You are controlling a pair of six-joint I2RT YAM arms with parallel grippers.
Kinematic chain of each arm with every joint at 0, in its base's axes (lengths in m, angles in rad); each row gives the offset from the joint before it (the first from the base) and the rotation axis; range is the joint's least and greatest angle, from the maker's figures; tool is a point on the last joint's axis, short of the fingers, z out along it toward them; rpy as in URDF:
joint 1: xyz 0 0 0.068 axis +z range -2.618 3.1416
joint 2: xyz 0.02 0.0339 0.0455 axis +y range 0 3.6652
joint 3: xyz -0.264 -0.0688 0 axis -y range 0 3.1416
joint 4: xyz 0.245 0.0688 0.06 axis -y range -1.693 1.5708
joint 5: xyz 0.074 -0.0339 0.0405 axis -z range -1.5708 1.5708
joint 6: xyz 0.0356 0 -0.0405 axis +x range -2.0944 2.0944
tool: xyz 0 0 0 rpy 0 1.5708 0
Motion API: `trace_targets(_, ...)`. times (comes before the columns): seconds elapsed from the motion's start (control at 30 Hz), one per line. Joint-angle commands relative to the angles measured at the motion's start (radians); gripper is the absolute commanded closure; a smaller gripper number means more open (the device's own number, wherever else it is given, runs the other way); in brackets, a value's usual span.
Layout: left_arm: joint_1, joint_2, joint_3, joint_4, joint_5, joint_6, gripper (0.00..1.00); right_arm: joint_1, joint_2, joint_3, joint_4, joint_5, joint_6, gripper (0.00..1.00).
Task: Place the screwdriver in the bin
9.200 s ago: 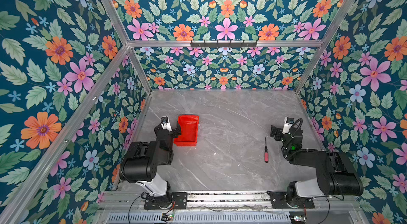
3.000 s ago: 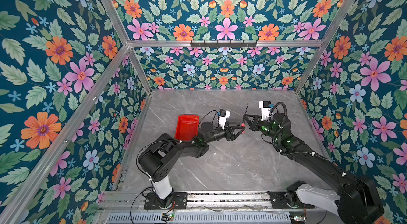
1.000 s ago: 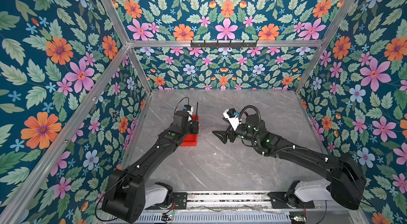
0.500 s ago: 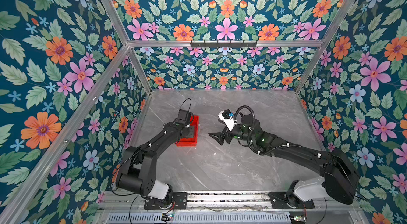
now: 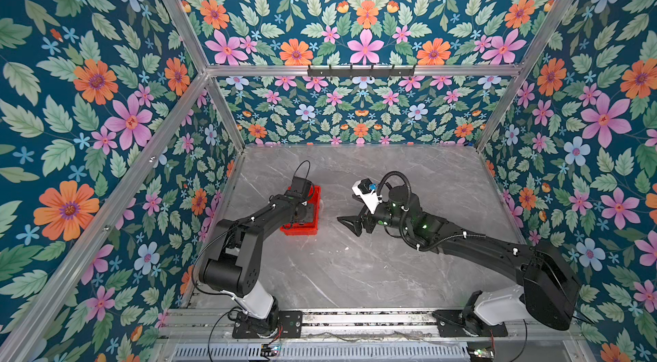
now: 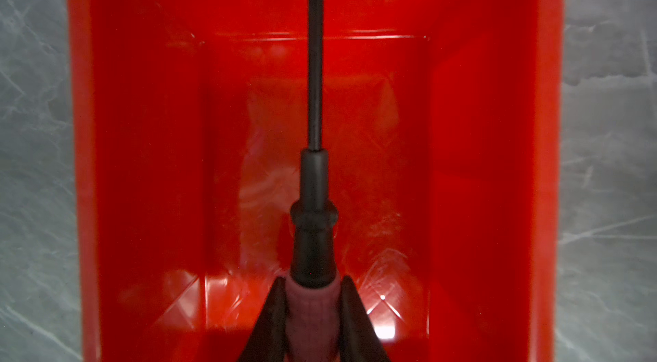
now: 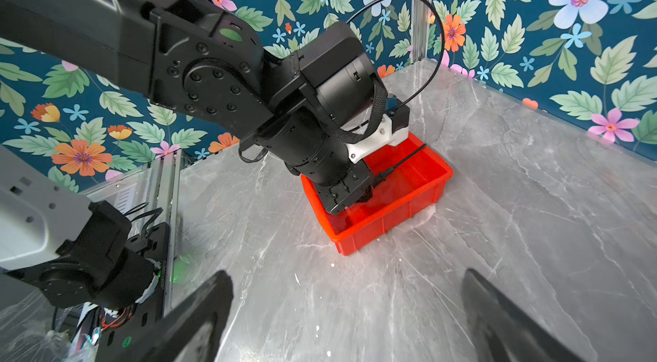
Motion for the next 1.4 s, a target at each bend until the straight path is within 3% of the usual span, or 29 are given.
trace_targets(0.0, 0.001, 0.003, 0.012, -0.009, -0.007, -0.010, 0.85, 0.001, -0.003, 0.006, -0.008, -0.013, -0.019, 0.01)
trace_targets(0.27, 0.001, -0.061, 0.037, -0.057, -0.006, -0.022, 0.54, 0.001, -0.019, 0.003, -0.017, -0.007, -0.025, 0.01)
trace_targets(0.53, 0.001, -0.212, 0.058, -0.047, -0.018, -0.016, 0.07, -0.026, -0.081, -0.048, 0.013, 0.067, 0.014, 0.01)
trace_targets(0.6, 0.002, -0.259, 0.035, 0.013, -0.031, 0.003, 0.02, -0.052, -0.113, -0.089, 0.053, 0.110, 0.052, 0.01)
trace_targets(0.73, 0.000, -0.364, -0.054, 0.172, -0.075, 0.068, 0.00, -0.144, -0.207, -0.179, 0.097, 0.158, 0.125, 0.01)
trace_targets(0.93, 0.018, -0.498, -0.221, 0.440, -0.148, 0.186, 0.00, -0.297, -0.370, -0.297, 0.055, 0.251, 0.131, 0.01)
trace_targets(1.2, 0.115, -0.549, -0.445, 0.761, -0.122, 0.287, 0.00, -0.567, -0.522, -0.411, -0.031, 0.313, 0.073, 0.01)
trace_targets(1.37, 0.206, -0.528, -0.571, 0.940, -0.103, 0.297, 0.00, -0.691, -0.534, -0.487, -0.007, 0.359, 0.017, 0.01)
